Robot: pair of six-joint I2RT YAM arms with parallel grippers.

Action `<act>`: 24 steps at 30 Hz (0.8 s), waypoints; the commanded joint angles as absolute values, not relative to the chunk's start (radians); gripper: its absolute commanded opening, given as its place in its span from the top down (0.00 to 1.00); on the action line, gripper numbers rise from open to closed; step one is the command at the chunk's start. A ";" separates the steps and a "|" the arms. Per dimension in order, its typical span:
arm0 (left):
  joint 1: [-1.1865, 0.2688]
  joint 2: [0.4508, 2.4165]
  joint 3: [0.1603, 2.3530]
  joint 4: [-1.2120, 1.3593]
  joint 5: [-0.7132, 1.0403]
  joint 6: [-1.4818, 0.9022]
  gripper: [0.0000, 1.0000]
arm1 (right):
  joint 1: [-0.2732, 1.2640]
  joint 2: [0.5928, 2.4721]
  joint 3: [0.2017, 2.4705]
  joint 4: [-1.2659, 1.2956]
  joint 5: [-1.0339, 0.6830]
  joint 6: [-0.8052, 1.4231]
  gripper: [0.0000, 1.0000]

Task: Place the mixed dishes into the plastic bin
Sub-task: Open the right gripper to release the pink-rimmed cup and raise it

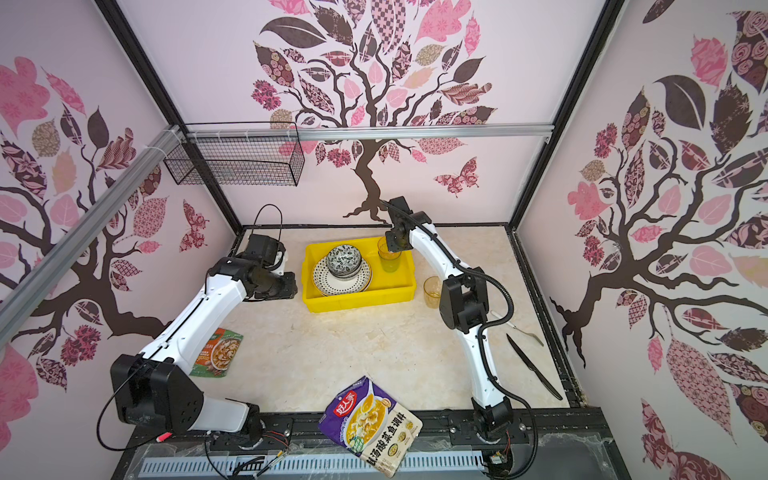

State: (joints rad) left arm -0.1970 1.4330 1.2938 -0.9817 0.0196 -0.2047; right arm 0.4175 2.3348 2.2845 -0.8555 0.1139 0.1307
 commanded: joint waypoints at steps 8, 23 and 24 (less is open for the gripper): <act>-0.199 1.388 1.272 -0.983 0.018 -0.194 0.61 | 0.422 2.189 2.243 -0.829 0.057 0.135 0.70; -0.199 1.376 1.265 -0.984 0.030 -0.199 0.61 | 0.422 2.032 2.062 -0.759 0.063 0.124 0.67; -0.199 1.376 1.266 -0.984 0.029 -0.200 0.61 | 0.423 2.018 2.045 -0.753 0.066 0.123 0.67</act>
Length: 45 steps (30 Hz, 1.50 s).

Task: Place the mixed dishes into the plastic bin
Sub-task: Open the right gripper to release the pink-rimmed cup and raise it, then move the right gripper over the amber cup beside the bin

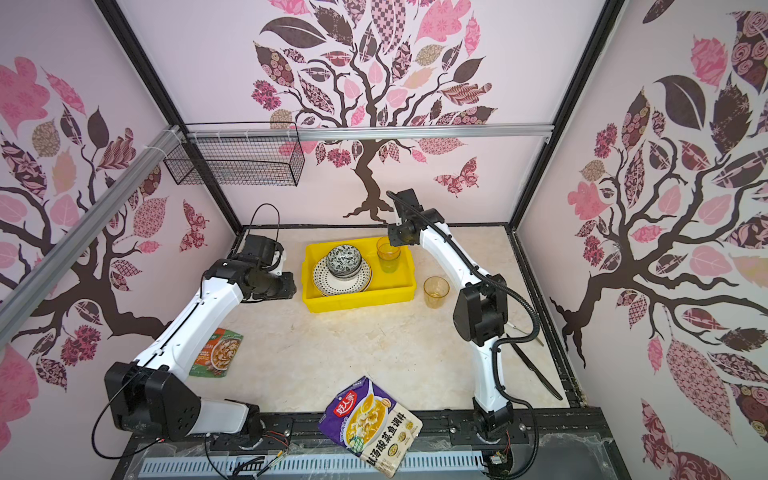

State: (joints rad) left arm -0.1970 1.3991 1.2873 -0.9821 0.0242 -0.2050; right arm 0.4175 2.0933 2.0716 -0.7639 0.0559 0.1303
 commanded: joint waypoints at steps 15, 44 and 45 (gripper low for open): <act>-0.201 1.363 1.262 -0.990 0.039 -0.199 0.60 | 0.393 1.797 1.739 -0.628 0.106 0.144 0.67; -0.224 1.358 1.264 -0.990 0.089 -0.199 0.60 | 0.243 1.503 1.354 -0.617 0.070 0.262 0.66; -0.226 1.358 1.263 -0.990 0.090 -0.202 0.60 | 0.237 1.495 1.341 -0.619 0.071 0.264 0.66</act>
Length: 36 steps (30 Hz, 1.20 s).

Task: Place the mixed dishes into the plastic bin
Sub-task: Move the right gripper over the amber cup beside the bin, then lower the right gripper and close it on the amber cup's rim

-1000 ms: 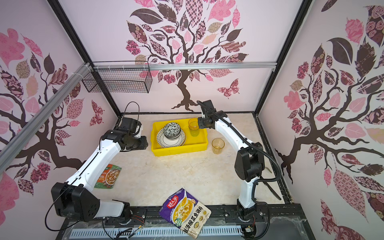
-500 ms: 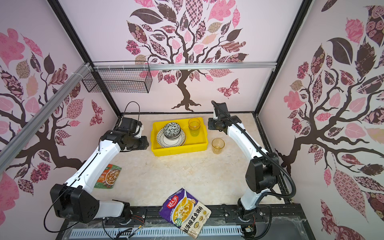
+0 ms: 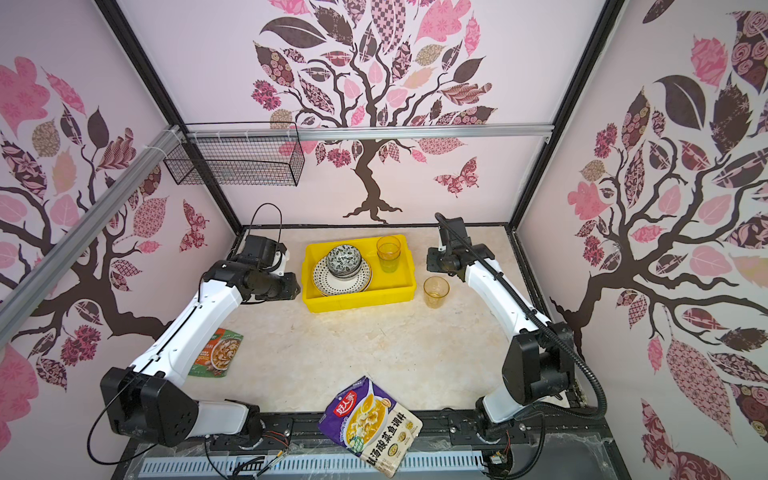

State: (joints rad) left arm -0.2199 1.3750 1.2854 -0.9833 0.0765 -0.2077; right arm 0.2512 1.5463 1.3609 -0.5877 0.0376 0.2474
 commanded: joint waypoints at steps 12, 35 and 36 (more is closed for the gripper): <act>-0.239 1.362 1.270 -0.984 0.109 -0.205 0.60 | 0.180 1.438 1.195 -0.606 0.046 0.296 0.66; -0.242 1.366 1.261 -0.988 0.089 -0.206 0.60 | 0.127 1.544 1.141 -0.525 -0.041 0.315 0.69; -0.242 1.367 1.261 -0.988 0.088 -0.206 0.60 | 0.127 1.551 1.142 -0.525 -0.040 0.313 0.69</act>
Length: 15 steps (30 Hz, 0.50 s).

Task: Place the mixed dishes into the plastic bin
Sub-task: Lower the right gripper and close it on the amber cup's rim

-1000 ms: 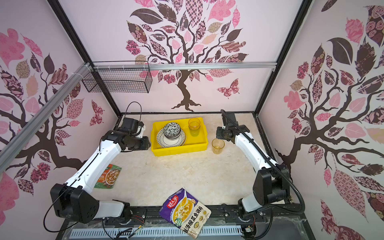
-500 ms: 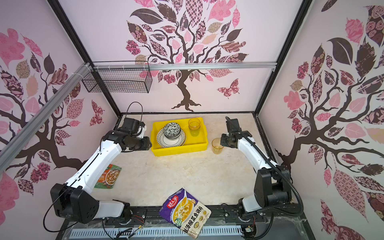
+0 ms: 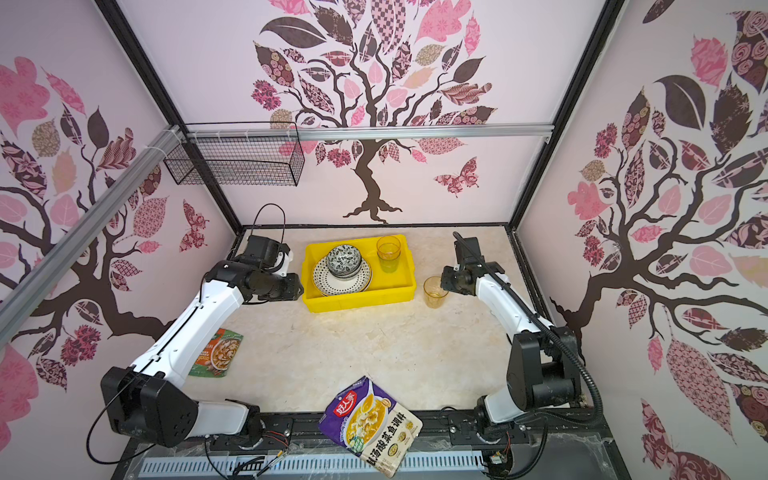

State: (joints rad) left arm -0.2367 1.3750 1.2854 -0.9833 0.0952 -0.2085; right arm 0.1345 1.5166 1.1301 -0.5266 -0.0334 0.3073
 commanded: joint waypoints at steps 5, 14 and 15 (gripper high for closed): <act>-0.241 1.374 1.262 -0.988 0.087 -0.204 0.60 | 0.126 1.580 1.144 -0.523 -0.030 0.309 0.70; -0.240 1.389 1.267 -0.985 0.087 -0.205 0.60 | 0.124 1.635 1.152 -0.516 -0.015 0.305 0.71; -0.242 1.390 1.267 -0.985 0.087 -0.204 0.60 | 0.124 1.642 1.156 -0.516 -0.016 0.306 0.71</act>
State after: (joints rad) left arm -0.2367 1.3811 1.2854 -0.9833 0.0914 -0.2085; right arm 0.1310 1.6115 1.1301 -0.5114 -0.0296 0.3073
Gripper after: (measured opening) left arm 0.403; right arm 0.290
